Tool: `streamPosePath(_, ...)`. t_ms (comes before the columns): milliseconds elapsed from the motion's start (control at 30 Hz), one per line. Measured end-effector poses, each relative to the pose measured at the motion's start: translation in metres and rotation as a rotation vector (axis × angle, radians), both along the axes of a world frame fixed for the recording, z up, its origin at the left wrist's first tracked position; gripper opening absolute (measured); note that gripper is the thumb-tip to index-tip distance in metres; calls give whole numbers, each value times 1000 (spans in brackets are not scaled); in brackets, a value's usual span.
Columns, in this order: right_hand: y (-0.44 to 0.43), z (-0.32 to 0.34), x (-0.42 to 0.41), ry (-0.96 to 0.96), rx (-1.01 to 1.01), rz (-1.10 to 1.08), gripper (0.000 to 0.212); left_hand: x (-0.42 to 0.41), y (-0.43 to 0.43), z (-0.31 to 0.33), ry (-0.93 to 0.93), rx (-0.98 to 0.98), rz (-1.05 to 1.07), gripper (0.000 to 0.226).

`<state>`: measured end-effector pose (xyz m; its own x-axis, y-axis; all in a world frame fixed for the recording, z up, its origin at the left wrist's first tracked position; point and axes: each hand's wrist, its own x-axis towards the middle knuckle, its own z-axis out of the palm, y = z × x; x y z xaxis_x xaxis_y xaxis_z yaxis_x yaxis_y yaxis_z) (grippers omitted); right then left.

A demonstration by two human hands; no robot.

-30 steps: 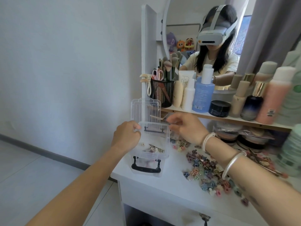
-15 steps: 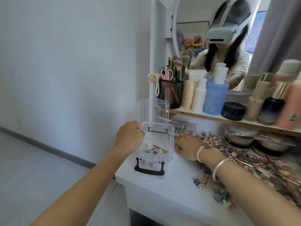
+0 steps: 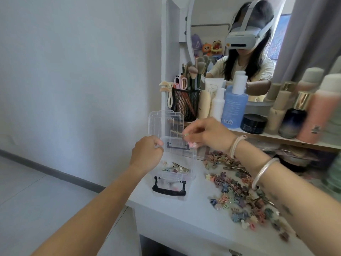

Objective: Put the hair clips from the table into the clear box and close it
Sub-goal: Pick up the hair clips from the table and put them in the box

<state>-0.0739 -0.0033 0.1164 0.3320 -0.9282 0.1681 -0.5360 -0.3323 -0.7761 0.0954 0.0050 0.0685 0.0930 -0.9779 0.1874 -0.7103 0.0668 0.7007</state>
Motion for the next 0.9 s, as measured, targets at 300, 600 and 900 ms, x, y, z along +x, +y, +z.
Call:
streamPosePath(300,-10,-44,-31,654,14,-160,35,-5,-3,-1,-13,-12,-8,26)
streamPosePath(600,-12,-69,-30,897,99,-61,47,-9,-5,-2,-34,-19,-8,25)
streamPosePath(900,-4,-72,-35,686,86,-94,22,-12,-2,-1,-34,-11,-14,26)
